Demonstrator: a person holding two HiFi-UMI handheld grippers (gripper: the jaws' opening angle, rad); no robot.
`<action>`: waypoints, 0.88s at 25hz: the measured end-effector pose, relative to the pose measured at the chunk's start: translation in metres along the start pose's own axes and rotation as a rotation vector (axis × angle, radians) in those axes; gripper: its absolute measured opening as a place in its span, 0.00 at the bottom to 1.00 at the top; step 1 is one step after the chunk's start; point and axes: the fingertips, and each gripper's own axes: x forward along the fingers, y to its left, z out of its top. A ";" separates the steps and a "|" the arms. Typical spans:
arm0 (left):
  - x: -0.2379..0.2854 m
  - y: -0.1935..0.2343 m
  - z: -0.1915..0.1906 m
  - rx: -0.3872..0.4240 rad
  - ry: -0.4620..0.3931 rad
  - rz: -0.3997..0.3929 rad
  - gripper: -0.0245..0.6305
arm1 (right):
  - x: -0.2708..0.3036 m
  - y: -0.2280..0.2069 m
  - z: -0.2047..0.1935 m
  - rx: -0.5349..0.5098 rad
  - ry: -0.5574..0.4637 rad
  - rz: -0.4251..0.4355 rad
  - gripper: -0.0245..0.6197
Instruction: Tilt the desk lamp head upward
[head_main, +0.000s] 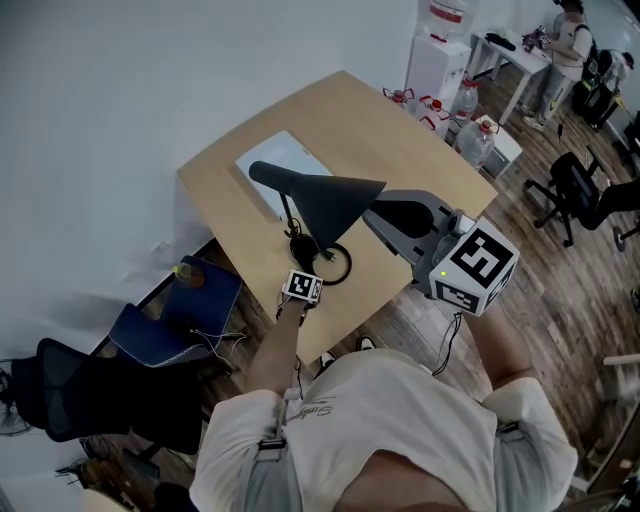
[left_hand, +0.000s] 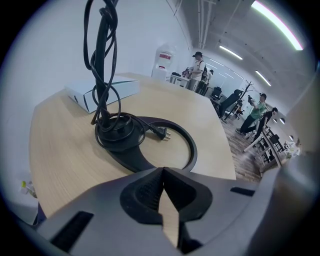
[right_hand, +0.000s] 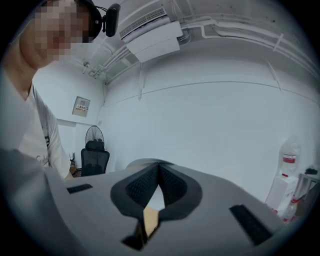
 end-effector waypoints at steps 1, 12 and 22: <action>0.000 0.000 0.000 -0.004 -0.004 -0.002 0.06 | 0.001 -0.001 0.001 -0.004 0.003 0.000 0.03; 0.001 -0.002 0.005 -0.019 -0.019 -0.015 0.06 | 0.004 -0.009 0.007 -0.023 0.018 -0.016 0.03; 0.000 0.001 0.003 -0.036 -0.055 0.018 0.06 | -0.007 -0.021 -0.005 0.066 -0.036 -0.033 0.03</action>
